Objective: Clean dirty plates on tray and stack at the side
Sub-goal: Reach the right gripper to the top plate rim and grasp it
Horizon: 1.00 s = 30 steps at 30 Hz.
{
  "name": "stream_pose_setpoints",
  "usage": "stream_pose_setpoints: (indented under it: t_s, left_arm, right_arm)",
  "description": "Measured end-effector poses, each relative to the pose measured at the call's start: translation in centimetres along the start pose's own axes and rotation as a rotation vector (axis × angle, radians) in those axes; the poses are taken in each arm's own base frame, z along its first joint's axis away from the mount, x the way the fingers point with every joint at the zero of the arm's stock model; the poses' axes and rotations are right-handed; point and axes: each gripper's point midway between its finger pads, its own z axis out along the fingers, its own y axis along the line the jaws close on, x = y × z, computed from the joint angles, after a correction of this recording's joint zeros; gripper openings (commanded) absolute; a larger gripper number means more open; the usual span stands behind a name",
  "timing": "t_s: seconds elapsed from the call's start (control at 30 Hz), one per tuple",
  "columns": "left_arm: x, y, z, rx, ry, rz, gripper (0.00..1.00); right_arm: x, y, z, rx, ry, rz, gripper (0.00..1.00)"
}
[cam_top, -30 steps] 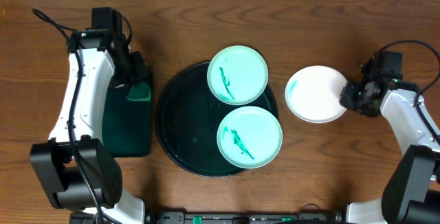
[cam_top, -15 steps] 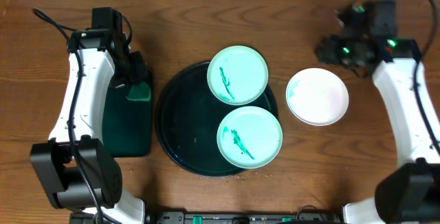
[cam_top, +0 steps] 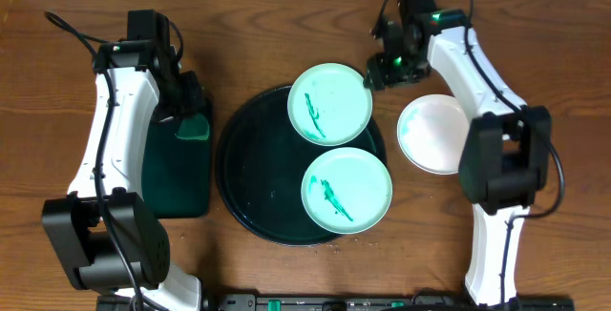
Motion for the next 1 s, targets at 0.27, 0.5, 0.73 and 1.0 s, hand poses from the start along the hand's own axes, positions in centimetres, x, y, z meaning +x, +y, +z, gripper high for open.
stream_pose_setpoints:
  t_s: [0.27,0.5,0.73,1.0]
  left_arm:
    - [0.0,0.0,0.0,0.0,0.0,0.0,0.07]
    - [0.0,0.0,0.0,0.0,0.0,0.0,0.07]
    - [0.0,0.0,0.0,0.0,0.0,0.0,0.07]
    - [0.0,0.0,0.0,0.0,0.0,0.0,0.07]
  right_arm:
    - [1.1,1.4,2.8,-0.058,0.064,-0.073,0.01]
    - [1.0,2.5,2.9,-0.082,0.063,-0.081,0.01]
    - [1.6,5.2,3.2,-0.09,0.089,-0.041,0.01]
    - [2.9,10.9,4.2,-0.082,0.129,0.039,0.01]
